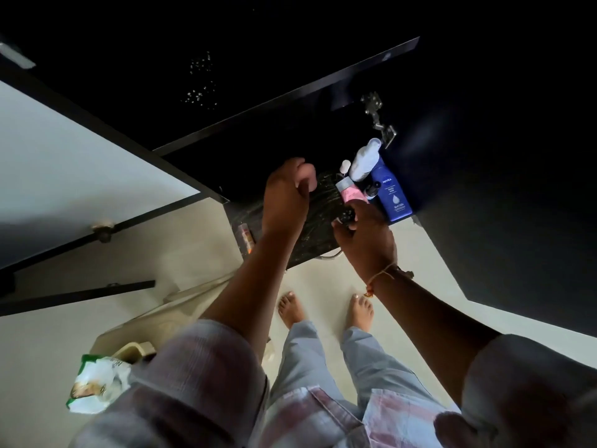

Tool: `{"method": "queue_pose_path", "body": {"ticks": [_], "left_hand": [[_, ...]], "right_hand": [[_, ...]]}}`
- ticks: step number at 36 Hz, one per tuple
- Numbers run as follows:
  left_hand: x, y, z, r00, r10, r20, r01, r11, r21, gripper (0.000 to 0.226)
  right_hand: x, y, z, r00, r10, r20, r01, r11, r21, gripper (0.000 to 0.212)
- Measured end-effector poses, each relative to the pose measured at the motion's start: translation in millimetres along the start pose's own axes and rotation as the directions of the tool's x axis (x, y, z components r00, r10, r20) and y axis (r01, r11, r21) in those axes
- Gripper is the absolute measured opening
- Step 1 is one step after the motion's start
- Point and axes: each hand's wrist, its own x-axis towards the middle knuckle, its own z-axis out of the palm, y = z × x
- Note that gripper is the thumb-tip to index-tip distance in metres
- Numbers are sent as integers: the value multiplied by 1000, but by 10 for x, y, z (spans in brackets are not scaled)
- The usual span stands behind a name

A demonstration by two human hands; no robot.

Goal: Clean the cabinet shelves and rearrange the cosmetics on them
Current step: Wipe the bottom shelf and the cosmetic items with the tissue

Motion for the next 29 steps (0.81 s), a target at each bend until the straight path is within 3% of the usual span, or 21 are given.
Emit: {"method": "queue_pose_path", "body": {"ticks": [10, 29], "left_hand": [[555, 185, 280, 998, 40, 51, -44, 996, 76, 38], [664, 106, 381, 994, -63, 88, 57, 996, 65, 52]], "right_hand": [[54, 94, -144, 998, 25, -64, -24, 999, 21, 39], [146, 122, -117, 997, -81, -14, 81, 996, -38, 37]]}}
